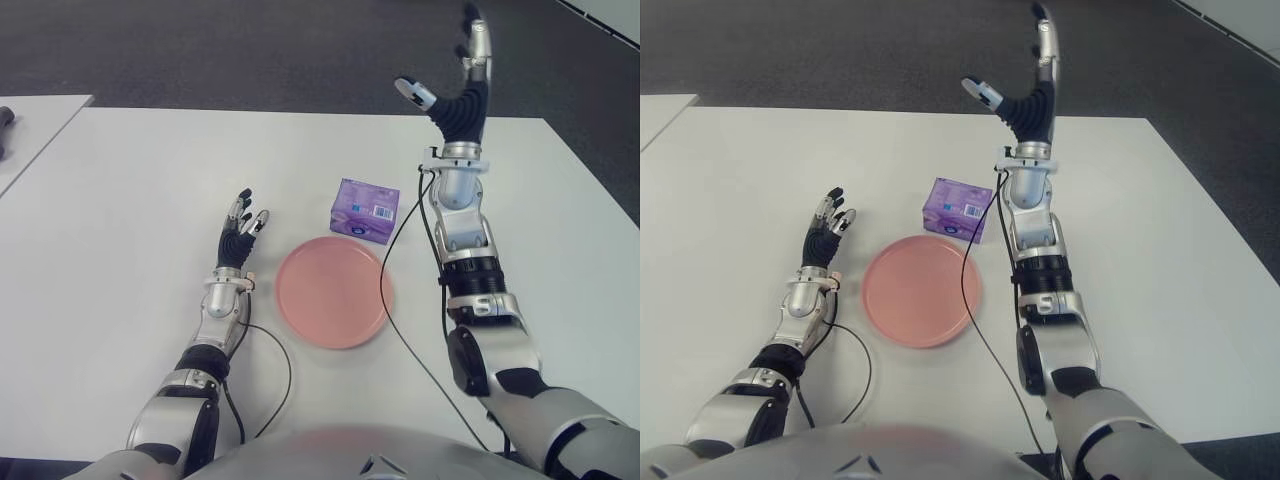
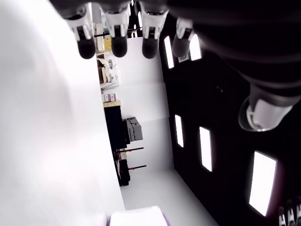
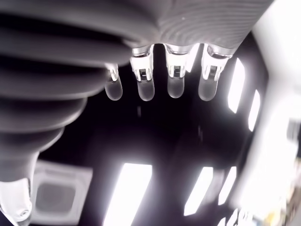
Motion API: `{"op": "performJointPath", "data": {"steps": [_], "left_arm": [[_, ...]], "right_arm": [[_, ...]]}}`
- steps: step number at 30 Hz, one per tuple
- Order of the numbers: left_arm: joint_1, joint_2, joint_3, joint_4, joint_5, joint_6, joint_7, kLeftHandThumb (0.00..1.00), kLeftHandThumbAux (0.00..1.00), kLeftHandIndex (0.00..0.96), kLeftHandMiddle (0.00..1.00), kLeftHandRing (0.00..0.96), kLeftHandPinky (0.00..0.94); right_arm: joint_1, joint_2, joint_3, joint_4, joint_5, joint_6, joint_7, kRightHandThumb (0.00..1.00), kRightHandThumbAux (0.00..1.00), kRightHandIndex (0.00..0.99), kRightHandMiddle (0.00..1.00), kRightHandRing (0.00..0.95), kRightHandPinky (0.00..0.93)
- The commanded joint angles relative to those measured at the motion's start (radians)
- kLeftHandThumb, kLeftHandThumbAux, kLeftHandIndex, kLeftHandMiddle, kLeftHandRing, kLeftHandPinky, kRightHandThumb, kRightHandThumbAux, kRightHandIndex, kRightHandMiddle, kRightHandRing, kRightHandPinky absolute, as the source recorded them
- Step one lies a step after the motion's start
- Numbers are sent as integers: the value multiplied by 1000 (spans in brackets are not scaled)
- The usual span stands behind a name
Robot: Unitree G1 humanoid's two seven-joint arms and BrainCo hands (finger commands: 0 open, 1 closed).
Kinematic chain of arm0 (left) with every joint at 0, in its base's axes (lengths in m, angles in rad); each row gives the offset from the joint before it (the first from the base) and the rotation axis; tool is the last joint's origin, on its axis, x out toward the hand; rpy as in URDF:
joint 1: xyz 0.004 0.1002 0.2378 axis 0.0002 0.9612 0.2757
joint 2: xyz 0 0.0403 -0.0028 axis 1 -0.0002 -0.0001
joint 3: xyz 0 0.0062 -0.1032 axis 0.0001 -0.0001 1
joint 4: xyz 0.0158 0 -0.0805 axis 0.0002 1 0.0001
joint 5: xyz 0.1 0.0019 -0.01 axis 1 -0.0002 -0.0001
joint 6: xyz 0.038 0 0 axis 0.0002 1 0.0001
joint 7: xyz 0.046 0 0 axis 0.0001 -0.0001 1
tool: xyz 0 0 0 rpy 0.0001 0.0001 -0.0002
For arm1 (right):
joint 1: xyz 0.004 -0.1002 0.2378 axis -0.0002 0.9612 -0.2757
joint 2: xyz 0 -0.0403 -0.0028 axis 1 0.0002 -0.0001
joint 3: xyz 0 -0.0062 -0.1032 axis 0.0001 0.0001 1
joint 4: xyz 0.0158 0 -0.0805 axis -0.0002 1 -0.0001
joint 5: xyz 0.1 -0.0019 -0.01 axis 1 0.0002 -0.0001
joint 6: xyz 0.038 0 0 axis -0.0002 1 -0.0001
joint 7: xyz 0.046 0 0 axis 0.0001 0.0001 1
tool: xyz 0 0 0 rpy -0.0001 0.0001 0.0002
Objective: Put the tissue paper into the plate.
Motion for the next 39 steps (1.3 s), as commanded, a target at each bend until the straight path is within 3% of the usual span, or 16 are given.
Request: {"op": "performJointPath", "data": {"steps": [1, 8, 13, 26, 39], "left_arm": [[8, -2, 10, 74, 2, -25, 15, 0, 411, 0, 0, 0, 0], [-9, 0, 13, 114, 10, -58, 39, 0, 422, 0, 0, 0, 0], [-8, -1, 6, 109, 21, -74, 55, 0, 425, 0, 0, 0, 0], [1, -1, 9, 93, -8, -53, 14, 0, 408, 0, 0, 0, 0], [14, -8, 4, 69, -6, -37, 21, 0, 415, 0, 0, 0, 0]], "right_arm": [[0, -7, 97, 82, -20, -8, 128, 325, 622, 4, 26, 6, 0], [-28, -76, 159, 101, -43, -5, 276, 287, 613, 0, 6, 0, 0], [-187, -117, 241, 425, -119, -22, 362, 245, 558, 0, 0, 0, 0], [-267, -140, 455, 709, -359, -211, 160, 157, 380, 0, 0, 0, 0], [-326, -164, 540, 783, -438, -196, 158, 178, 367, 0, 0, 0, 0]]}}
